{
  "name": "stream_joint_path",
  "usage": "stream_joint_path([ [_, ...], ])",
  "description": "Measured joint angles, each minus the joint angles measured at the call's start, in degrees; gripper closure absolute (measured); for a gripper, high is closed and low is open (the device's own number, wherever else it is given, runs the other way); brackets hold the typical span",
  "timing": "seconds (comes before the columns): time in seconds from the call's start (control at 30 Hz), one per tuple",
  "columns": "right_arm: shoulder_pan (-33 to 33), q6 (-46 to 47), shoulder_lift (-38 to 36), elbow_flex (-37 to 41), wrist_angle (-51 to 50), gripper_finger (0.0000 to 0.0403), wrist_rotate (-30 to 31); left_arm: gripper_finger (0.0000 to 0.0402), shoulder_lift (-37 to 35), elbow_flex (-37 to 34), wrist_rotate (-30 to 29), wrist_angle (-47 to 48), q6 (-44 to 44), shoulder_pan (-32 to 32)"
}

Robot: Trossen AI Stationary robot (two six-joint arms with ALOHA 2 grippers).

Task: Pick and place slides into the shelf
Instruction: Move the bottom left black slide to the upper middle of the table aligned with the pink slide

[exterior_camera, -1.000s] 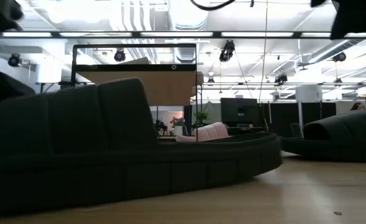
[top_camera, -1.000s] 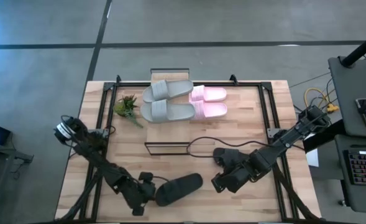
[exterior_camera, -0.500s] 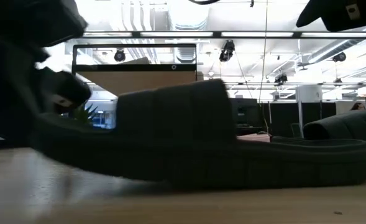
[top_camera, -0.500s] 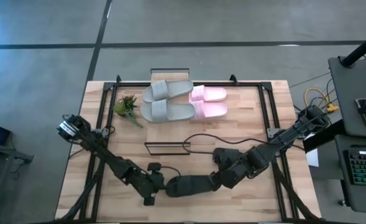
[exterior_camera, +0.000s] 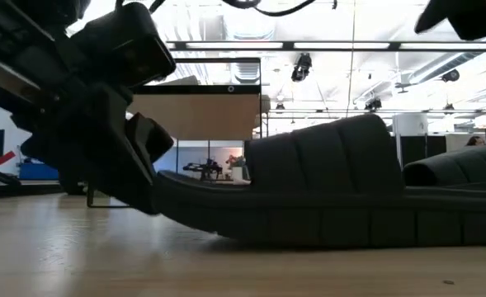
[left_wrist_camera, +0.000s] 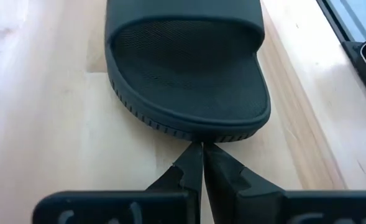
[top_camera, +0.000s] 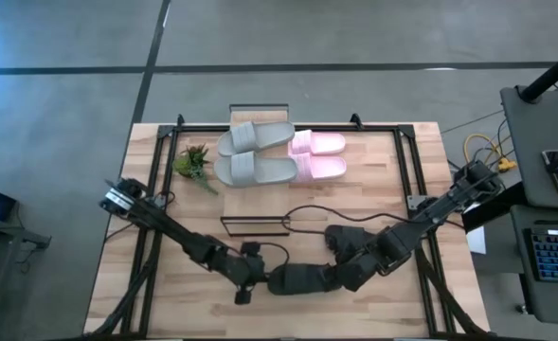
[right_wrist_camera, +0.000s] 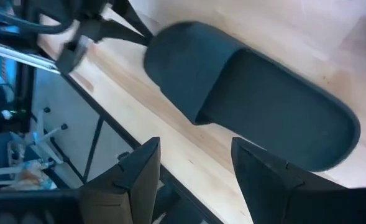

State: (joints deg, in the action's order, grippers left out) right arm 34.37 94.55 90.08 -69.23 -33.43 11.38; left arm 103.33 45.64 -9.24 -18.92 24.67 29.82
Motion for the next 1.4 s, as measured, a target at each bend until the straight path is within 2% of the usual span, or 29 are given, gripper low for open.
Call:
stream_joint_path([
  [0.2, 0.54, 0.57, 5.06, -0.07, 4.44, 0.0213, -3.50, 0.0402, 1.28, 1.47, 0.16, 0.00, -0.03, -0.24],
  [0.53, 0.50, 1.50, 9.64, -1.03, 6.29, 0.0213, -3.16, 0.0402, -1.26, 1.23, -0.01, 1.47, 1.35, -0.18],
  [0.87, 0.48, 2.93, 13.34, -1.42, 11.57, 0.0213, 0.75, 0.0402, -4.21, 0.78, 0.47, 7.54, 3.52, 2.35],
  [1.23, 0.47, 4.24, 16.13, -1.40, 11.62, 0.0214, 3.90, 0.0402, -9.35, 0.25, -1.48, 16.49, 3.58, 3.76],
  [1.4, 0.05, 4.33, 17.95, -1.27, 13.46, 0.0237, 3.90, 0.0402, -11.21, -0.33, -1.76, 20.23, 3.65, 3.78],
])
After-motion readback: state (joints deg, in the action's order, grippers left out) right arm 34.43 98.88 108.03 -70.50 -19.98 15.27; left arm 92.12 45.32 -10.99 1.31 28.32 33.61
